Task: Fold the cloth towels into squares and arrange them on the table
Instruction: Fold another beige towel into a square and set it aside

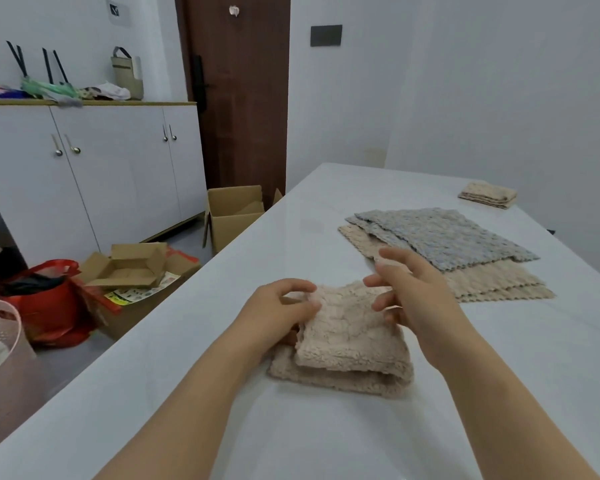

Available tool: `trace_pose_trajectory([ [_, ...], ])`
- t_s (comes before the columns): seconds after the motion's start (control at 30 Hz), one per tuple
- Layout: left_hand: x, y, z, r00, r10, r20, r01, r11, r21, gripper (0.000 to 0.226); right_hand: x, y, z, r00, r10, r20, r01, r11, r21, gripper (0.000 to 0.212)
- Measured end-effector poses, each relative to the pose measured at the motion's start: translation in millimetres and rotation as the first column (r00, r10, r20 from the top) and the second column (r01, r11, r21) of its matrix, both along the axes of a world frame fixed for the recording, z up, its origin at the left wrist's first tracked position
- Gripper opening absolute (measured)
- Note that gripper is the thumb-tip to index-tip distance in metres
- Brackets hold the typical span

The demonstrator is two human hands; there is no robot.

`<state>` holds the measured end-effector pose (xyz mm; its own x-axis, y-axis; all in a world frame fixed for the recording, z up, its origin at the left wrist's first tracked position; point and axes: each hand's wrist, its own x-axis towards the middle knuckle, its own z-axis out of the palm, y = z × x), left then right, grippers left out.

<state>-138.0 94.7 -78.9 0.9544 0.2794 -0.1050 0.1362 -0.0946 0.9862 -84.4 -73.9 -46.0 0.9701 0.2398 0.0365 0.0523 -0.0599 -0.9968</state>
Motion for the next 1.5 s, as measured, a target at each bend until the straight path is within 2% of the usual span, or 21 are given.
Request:
trace_pose_trajectory([
  [0.13, 3, -2, -7, 0.995, 0.046, 0.090, -0.057, 0.991, 0.121, 0.024, 1, -9, -11, 0.975, -0.065, 0.211, 0.113, 0.968, -0.226, 0.026],
  [0.23, 4, 4, -8, 0.991, 0.050, 0.126, -0.067, 0.988, 0.142, 0.026, 1, -9, -18, 0.945, 0.001, 0.326, 0.121, 0.928, -0.353, 0.022],
  [0.33, 5, 10, -11, 0.995, 0.041, 0.086, -0.060, 0.970, 0.235, 0.025, 1, -6, -29, 0.925, 0.148, 0.350, 0.083, 0.821, -0.565, 0.021],
  [0.4, 3, 12, -10, 0.997, 0.044, 0.057, -0.060, 0.951, 0.304, 0.024, 1, -5, -35, 0.925, 0.195, 0.325, 0.057, 0.775, -0.629, 0.021],
  [0.43, 2, 13, -8, 0.997, 0.054, 0.057, -0.070, 0.937, 0.342, 0.023, 0, -5, -35, 0.918, 0.193, 0.345, 0.069, 0.781, -0.620, 0.021],
  [0.53, -1, 7, 4, 0.979, 0.095, 0.182, -0.186, 0.783, 0.594, 0.033, -2, -3, -30, 0.847, 0.121, 0.517, 0.192, 0.838, -0.511, 0.024],
  [0.6, 0, -3, 10, 0.974, 0.002, 0.228, -0.156, 0.733, 0.662, 0.039, -3, 1, -27, 0.827, 0.161, 0.539, 0.192, 0.820, -0.539, 0.030],
  [0.63, 1, -9, 8, 0.984, -0.072, 0.166, -0.071, 0.691, 0.719, 0.042, -2, 3, -30, 0.832, 0.219, 0.510, 0.168, 0.777, -0.607, 0.035],
  [0.67, 3, -14, 3, 0.990, -0.130, 0.056, 0.034, 0.607, 0.794, 0.045, -2, 4, -35, 0.839, 0.283, 0.464, 0.137, 0.716, -0.685, 0.042],
  [0.73, 5, -17, -12, 0.974, -0.157, -0.162, 0.215, 0.430, 0.877, 0.050, -1, 6, -46, 0.845, 0.380, 0.376, 0.085, 0.600, -0.796, 0.051],
  [0.77, 5, -16, -17, 0.963, -0.149, -0.222, 0.264, 0.392, 0.881, 0.051, 0, 6, -49, 0.847, 0.405, 0.344, 0.065, 0.564, -0.823, 0.050],
  [0.97, 4, -14, -27, 0.960, -0.135, -0.247, 0.281, 0.418, 0.864, 0.051, 0, 3, -58, 0.863, 0.425, 0.275, 0.010, 0.530, -0.848, 0.048],
  [1.17, 3, -16, -27, 0.959, -0.127, -0.255, 0.284, 0.380, 0.880, 0.050, -1, 5, -61, 0.880, 0.419, 0.223, -0.004, 0.478, -0.879, 0.049],
  [1.27, 2, -18, -27, 0.963, -0.118, -0.243, 0.270, 0.391, 0.880, 0.050, -1, 6, -61, 0.885, 0.416, 0.206, -0.009, 0.459, -0.888, 0.050],
  [1.37, 1, -19, -28, 0.967, -0.108, -0.230, 0.254, 0.412, 0.875, 0.050, -5, 4, -63, 0.885, 0.399, 0.239, 0.011, 0.496, -0.868, 0.049],
  [1.5, -1, -18, -28, 0.972, -0.113, -0.205, 0.234, 0.433, 0.871, 0.050, -13, 0, -61, 0.875, 0.308, 0.372, 0.106, 0.628, -0.771, 0.047],
])
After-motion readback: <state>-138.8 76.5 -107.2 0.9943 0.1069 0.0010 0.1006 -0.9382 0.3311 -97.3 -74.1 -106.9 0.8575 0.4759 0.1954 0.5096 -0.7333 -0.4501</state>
